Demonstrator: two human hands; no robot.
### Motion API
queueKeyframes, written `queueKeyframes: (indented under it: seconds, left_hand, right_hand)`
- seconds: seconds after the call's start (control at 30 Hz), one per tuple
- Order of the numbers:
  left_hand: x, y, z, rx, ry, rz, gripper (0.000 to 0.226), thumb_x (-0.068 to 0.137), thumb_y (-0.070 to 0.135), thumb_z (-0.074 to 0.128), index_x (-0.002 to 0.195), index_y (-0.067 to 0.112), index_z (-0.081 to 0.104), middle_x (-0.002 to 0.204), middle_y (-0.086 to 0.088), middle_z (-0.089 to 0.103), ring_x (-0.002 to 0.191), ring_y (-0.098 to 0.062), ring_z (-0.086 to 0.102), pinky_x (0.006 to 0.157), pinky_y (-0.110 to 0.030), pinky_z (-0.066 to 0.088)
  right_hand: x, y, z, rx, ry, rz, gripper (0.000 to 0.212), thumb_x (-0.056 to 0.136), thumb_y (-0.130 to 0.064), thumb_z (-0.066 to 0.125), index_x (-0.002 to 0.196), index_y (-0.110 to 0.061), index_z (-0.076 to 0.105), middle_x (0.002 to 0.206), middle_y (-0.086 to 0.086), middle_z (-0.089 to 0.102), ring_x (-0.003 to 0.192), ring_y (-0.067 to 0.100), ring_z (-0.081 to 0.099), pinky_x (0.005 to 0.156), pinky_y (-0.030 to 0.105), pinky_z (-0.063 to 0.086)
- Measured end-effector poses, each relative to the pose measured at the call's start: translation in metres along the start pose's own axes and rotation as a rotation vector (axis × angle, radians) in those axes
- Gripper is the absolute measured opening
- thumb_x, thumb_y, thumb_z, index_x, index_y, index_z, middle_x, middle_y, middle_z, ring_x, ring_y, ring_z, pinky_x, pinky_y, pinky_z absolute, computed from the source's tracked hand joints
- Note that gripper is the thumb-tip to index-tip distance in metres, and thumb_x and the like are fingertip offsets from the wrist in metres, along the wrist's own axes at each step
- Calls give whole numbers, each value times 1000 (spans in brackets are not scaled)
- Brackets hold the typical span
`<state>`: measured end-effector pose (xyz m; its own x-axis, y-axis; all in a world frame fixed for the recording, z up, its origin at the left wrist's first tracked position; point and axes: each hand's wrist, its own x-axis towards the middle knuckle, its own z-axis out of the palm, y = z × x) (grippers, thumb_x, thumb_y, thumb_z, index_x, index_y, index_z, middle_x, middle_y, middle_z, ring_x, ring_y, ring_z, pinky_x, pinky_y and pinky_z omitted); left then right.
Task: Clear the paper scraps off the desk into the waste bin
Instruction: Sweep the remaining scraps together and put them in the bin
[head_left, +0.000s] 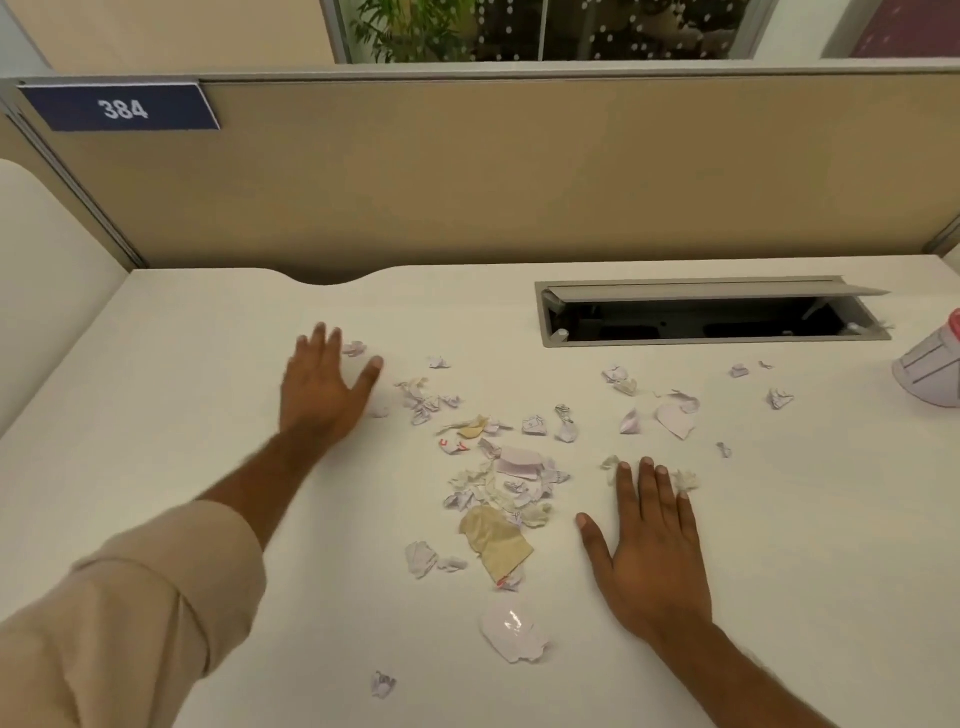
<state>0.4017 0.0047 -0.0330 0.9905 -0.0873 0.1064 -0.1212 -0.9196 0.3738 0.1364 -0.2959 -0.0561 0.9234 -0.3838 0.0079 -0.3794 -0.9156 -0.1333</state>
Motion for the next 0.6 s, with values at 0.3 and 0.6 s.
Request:
queueKeyframes:
  seconds: [0.3,0.6]
  left_hand:
    - [16,48,44,9,-379,351,96,81,84,26,155,25,12,163,8,7,150,-13,4,119,-31,0]
    - [-78,140,60,23,-452,787,85,85,80,24,155,33,8,163,8,1,150,-11,-2,122,-35,-2]
  right_hand:
    - [1,2,2,19,11,-1,80,89,-69,10,153,-22,2,161,2,-1,149,16,-5,121,39,1]
    - [1,3,2,24,-2,0,82,88,-70,9,153,-22,3,162,2,-1,149,16,-7,122,40,4]
